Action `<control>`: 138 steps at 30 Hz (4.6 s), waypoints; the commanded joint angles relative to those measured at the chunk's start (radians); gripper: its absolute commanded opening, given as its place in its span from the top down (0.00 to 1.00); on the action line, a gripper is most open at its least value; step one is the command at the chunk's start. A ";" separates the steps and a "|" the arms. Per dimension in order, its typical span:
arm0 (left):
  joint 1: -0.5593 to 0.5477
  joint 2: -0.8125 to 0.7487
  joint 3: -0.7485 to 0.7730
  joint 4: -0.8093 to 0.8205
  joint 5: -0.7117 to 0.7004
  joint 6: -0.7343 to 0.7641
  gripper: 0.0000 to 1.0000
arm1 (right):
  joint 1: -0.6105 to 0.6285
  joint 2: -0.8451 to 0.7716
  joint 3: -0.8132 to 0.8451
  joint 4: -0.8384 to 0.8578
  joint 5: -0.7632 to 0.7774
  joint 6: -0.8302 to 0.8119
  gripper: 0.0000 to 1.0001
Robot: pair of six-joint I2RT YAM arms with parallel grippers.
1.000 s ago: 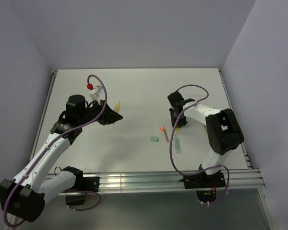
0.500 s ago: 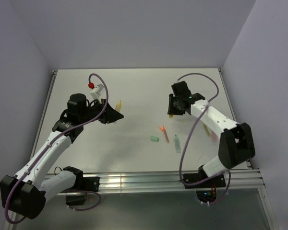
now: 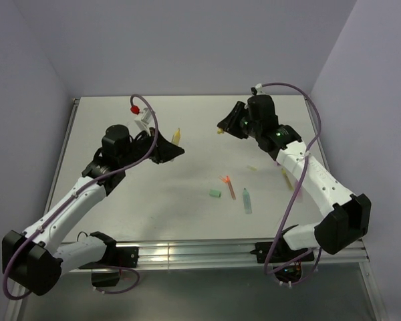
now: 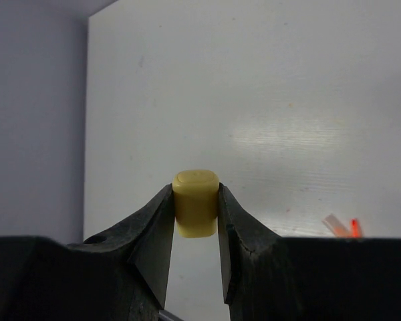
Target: Insert the pens into the pen caps
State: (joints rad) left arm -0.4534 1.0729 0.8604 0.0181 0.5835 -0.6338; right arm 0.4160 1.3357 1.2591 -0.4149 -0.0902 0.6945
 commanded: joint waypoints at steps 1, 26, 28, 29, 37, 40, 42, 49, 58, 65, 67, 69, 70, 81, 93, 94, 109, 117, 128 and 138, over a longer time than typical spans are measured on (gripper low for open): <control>-0.040 0.050 0.087 0.046 -0.134 0.037 1.00 | 0.078 0.023 0.098 0.113 0.019 0.132 1.00; -0.126 0.165 0.140 -0.015 -0.280 0.118 1.00 | 0.268 0.157 0.229 0.097 0.257 0.220 1.00; -0.128 0.165 0.137 -0.015 -0.278 0.115 1.00 | 0.276 0.166 0.240 0.091 0.262 0.218 1.00; -0.128 0.165 0.135 -0.015 -0.277 0.112 1.00 | 0.277 0.166 0.243 0.090 0.267 0.218 1.00; -0.126 0.177 0.132 -0.040 -0.274 0.112 1.00 | 0.283 0.184 0.264 0.082 0.261 0.212 1.00; -0.128 0.176 0.132 -0.040 -0.274 0.112 1.00 | 0.290 0.195 0.275 0.073 0.260 0.208 1.00; -0.126 0.176 0.134 -0.035 -0.272 0.109 1.00 | 0.296 0.201 0.276 0.073 0.262 0.204 1.00; -0.126 0.167 0.129 -0.041 -0.281 0.114 1.00 | 0.303 0.215 0.275 0.073 0.260 0.203 1.00; -0.128 0.170 0.132 -0.041 -0.300 0.118 1.00 | 0.334 0.218 0.264 0.065 0.265 0.189 1.00; -0.126 0.157 0.131 -0.029 -0.318 0.120 1.00 | 0.369 0.206 0.229 0.065 0.273 0.189 1.00; -0.126 0.141 0.121 -0.027 -0.315 0.120 1.00 | 0.383 0.204 0.227 0.053 0.279 0.183 1.00; -0.125 0.121 0.112 0.013 -0.318 0.123 1.00 | 0.389 0.200 0.220 0.048 0.279 0.175 1.00; -0.126 0.116 0.109 0.017 -0.321 0.123 1.00 | 0.389 0.195 0.211 0.047 0.279 0.174 1.00; -0.123 0.035 0.054 0.138 -0.284 0.129 1.00 | 0.466 0.128 0.194 0.008 0.346 0.135 1.00; -0.123 -0.057 0.031 0.269 -0.295 0.178 1.00 | 0.595 0.091 0.220 -0.036 0.434 0.111 1.00; -0.125 -0.062 0.035 0.275 -0.289 0.181 1.00 | 0.602 0.080 0.220 -0.038 0.444 0.108 1.00; -0.125 -0.128 0.106 0.309 -0.221 0.155 1.00 | 0.690 0.016 0.181 -0.028 0.484 0.082 1.00; -0.125 -0.136 0.140 0.296 -0.261 0.172 1.00 | 0.728 0.042 0.215 -0.059 0.500 0.091 1.00; -0.126 -0.105 0.183 0.330 -0.278 0.167 1.00 | 0.761 0.048 0.209 -0.050 0.475 0.108 1.00; -0.125 -0.067 0.241 0.327 -0.292 0.186 1.00 | 0.793 0.085 0.226 -0.065 0.457 0.120 1.00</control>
State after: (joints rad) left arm -0.5945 0.9970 0.9737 0.0387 0.4210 -0.4561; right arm 1.0912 1.3590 1.5070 -0.2951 0.6037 0.7605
